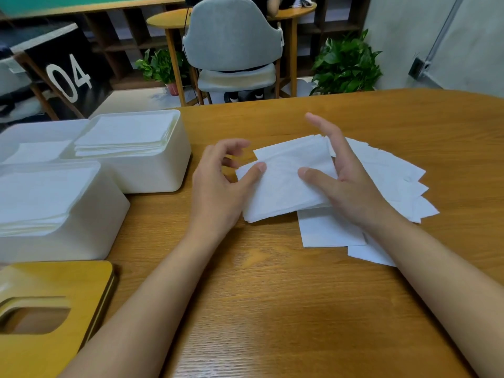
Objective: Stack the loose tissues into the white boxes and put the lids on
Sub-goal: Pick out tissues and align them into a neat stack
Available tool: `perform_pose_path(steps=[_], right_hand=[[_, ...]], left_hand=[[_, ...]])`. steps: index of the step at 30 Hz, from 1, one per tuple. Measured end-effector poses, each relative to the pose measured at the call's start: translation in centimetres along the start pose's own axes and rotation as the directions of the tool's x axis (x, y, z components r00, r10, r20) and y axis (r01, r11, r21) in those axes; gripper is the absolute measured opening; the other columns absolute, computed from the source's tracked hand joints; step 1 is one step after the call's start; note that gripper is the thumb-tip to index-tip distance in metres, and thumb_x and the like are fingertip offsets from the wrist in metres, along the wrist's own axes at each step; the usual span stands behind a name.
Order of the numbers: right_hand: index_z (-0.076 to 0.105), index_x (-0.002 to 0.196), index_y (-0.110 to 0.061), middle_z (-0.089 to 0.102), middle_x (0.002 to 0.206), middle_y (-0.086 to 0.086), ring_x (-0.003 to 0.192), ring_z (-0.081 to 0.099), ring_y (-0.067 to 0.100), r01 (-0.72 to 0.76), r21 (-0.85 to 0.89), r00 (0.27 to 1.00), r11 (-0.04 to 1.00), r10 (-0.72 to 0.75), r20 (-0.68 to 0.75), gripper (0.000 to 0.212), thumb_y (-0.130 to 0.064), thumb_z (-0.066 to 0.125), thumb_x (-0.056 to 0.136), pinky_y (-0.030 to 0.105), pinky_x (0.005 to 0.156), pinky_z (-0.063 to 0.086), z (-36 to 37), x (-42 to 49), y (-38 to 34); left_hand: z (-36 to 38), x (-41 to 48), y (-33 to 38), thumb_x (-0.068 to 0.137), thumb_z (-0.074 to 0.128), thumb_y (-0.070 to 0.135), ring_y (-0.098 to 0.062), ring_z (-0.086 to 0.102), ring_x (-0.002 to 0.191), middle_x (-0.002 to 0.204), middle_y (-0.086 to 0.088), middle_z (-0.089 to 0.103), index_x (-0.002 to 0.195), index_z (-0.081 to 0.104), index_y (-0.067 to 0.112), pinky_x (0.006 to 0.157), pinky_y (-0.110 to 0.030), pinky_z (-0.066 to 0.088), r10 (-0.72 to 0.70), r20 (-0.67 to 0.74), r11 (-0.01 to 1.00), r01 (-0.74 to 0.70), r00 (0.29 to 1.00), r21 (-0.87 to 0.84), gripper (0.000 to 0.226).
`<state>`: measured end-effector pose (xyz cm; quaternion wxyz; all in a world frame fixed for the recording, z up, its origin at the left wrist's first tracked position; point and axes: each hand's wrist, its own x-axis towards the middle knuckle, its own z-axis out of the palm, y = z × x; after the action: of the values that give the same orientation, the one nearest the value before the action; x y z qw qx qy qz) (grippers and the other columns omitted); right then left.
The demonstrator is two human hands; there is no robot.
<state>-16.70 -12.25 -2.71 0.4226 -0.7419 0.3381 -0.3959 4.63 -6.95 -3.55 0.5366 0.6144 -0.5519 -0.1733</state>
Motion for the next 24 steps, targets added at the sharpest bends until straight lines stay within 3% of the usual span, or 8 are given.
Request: perform_pose_path(steps=[3,5,7,11,15,17,20,24], right_hand=[[0.039,0.153,-0.045,0.038,0.153,-0.038,0.142,0.034,-0.015,-0.026,0.083,0.995,0.996,0.034,-0.089,0.066,-0.012,0.064,0.102,0.025,0.119,0.031,-0.2,0.2,0.0],[0.043,0.148,-0.054,0.042,0.153,-0.033,0.144,0.044,0.004,-0.062,0.159,0.993,0.985,0.078,-0.094,0.062,-0.02,0.065,0.1,0.048,0.122,0.034,-0.2,0.2,0.2],[0.042,0.146,-0.057,0.043,0.157,-0.022,0.143,0.049,0.022,-0.079,0.184,0.992,0.98,0.096,-0.083,0.062,-0.027,0.065,0.097,0.061,0.121,0.033,-0.1,0.1,0.4],[0.043,0.143,-0.058,0.056,0.147,-0.013,0.127,0.062,0.016,-0.107,0.161,0.994,0.981,0.104,0.027,0.06,-0.022,0.068,0.102,0.047,0.113,0.046,0.0,-0.3,-0.9],[0.069,0.127,-0.042,0.065,0.13,-0.028,0.121,0.056,-0.007,-0.061,-0.062,0.99,0.996,0.068,0.126,0.039,-0.019,0.073,0.097,0.017,0.102,0.044,-0.1,-0.1,-2.7],[0.072,0.122,-0.041,0.066,0.126,-0.03,0.118,0.055,-0.012,-0.054,-0.108,0.993,0.993,0.065,0.103,0.036,-0.016,0.074,0.095,0.006,0.092,0.041,0.6,0.1,-3.8],[0.073,0.121,-0.042,0.066,0.123,-0.025,0.106,0.058,-0.005,-0.061,-0.092,0.994,0.994,0.069,0.084,0.036,-0.018,0.075,0.094,0.01,0.08,0.044,2.4,0.8,-5.6],[0.069,0.125,-0.044,0.061,0.123,-0.021,0.101,0.059,0.0,-0.062,-0.041,0.992,0.997,0.066,0.108,0.039,-0.024,0.078,0.093,0.021,0.078,0.054,5.9,2.4,-8.3]], left_hand=[[0.5,-0.3,0.2,0.096,0.074,0.043,-0.003,0.062,0.107,0.124,0.011,0.061,0.131,0.059,0.038,0.083,-0.02,0.051,-0.177,0.035,0.979,0.18,0.984,-0.095,0.038],[0.5,-0.4,0.6,0.097,0.07,0.051,-0.013,0.07,0.105,0.122,0.0,0.068,0.135,0.057,0.041,0.087,-0.031,0.058,-0.322,0.234,0.873,0.383,0.918,-0.302,0.042],[0.0,-0.5,0.8,0.097,0.071,0.047,-0.022,0.073,0.098,0.119,-0.01,0.072,0.136,0.057,0.045,0.084,-0.04,0.058,-0.321,0.337,0.791,0.446,0.885,-0.418,0.041],[-1.0,-0.8,0.6,0.104,0.066,0.024,-0.024,0.062,0.079,0.091,-0.011,0.064,0.138,0.051,0.05,0.071,-0.039,0.052,-0.188,0.27,0.897,0.277,0.944,-0.344,0.046],[-3.1,-0.5,1.3,0.106,0.061,0.025,-0.027,0.058,0.088,0.106,-0.006,0.063,0.132,0.052,0.05,0.075,-0.046,0.049,-0.136,0.266,0.944,0.207,0.954,-0.259,0.037],[-4.9,-0.3,2.0,0.108,0.056,0.026,-0.019,0.057,0.09,0.107,0.007,0.062,0.126,0.056,0.045,0.074,-0.038,0.046,-0.086,0.295,0.978,0.137,0.951,-0.155,0.026],[-8.5,0.0,3.1,0.105,0.062,0.032,-0.02,0.061,0.098,0.112,0.013,0.065,0.117,0.064,0.042,0.077,-0.034,0.048,-0.081,0.315,0.99,0.113,0.946,-0.085,0.015],[-14.1,0.3,3.7,0.096,0.076,0.029,-0.015,0.068,0.108,0.126,0.006,0.068,0.117,0.07,0.038,0.081,-0.027,0.057,-0.098,0.247,0.993,0.112,0.964,-0.042,0.024]])
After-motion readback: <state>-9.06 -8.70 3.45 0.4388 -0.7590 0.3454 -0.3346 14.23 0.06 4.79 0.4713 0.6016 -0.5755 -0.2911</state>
